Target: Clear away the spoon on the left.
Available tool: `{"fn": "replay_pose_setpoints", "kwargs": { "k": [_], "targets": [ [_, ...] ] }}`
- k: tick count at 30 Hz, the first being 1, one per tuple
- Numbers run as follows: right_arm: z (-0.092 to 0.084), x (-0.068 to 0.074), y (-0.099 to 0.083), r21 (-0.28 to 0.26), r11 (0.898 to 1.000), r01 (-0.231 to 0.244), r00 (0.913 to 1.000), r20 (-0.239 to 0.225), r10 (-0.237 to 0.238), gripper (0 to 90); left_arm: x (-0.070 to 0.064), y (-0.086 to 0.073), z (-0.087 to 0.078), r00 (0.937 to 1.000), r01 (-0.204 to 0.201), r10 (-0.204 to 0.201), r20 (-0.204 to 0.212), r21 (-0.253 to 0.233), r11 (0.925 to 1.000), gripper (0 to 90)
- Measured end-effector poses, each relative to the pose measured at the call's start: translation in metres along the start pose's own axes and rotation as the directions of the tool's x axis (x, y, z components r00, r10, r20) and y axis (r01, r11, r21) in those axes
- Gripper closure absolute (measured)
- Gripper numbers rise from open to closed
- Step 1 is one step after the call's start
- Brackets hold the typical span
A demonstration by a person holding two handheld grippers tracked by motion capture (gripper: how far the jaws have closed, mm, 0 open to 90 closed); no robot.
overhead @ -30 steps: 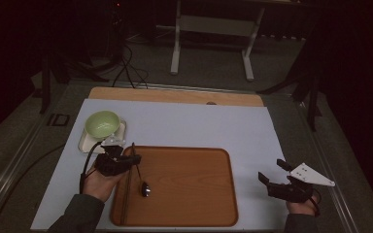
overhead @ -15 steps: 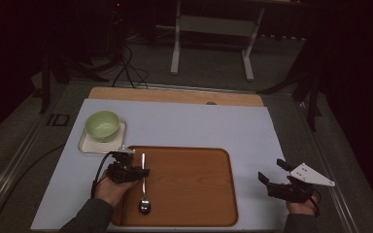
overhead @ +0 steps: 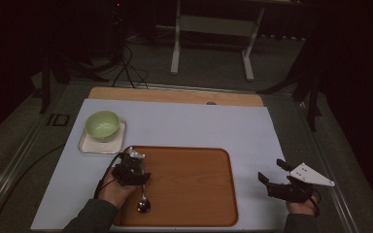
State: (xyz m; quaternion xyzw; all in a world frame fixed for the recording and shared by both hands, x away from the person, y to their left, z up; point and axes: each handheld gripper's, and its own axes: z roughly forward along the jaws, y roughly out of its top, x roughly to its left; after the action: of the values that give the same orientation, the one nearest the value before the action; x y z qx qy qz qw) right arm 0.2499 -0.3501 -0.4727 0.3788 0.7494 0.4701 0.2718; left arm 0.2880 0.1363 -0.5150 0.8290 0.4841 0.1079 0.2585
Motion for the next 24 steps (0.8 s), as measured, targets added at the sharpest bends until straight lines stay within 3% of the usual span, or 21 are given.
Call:
{"fn": "replay_pose_setpoints", "kwargs": {
  "k": [3, 8, 16, 24],
  "targets": [
    [0.0, 0.0, 0.0, 0.0, 1.0, -0.001, 1.0, 0.001, 0.001, 13.7, -0.002, 0.001, 0.001, 0.9994, -0.028, 0.028, -0.02, 0.014, 0.9995, 49.6],
    [0.0, 0.0, 0.0, 0.0, 1.0, -0.001, 1.0, 0.001, 0.001, 13.7, 0.0, 0.002, -0.001, 0.9997, -0.016, 0.016, -0.017, -0.007, 0.9999, 48.6],
    [-0.001, 0.0, 0.0, -0.002, 1.0, -0.001, 1.0, 0.001, 0.001, 13.6, 0.006, 0.004, -0.011, 0.9997, 0.015, -0.017, -0.02, -0.08, 0.9967, 45.9],
    [-0.001, 0.0, 0.001, -0.002, 1.0, 0.002, 1.0, 0.001, -0.002, 13.7, 0.013, 0.004, -0.024, 0.9983, 0.045, -0.05, -0.029, -0.166, 0.9851, 44.7]
  ]
}}
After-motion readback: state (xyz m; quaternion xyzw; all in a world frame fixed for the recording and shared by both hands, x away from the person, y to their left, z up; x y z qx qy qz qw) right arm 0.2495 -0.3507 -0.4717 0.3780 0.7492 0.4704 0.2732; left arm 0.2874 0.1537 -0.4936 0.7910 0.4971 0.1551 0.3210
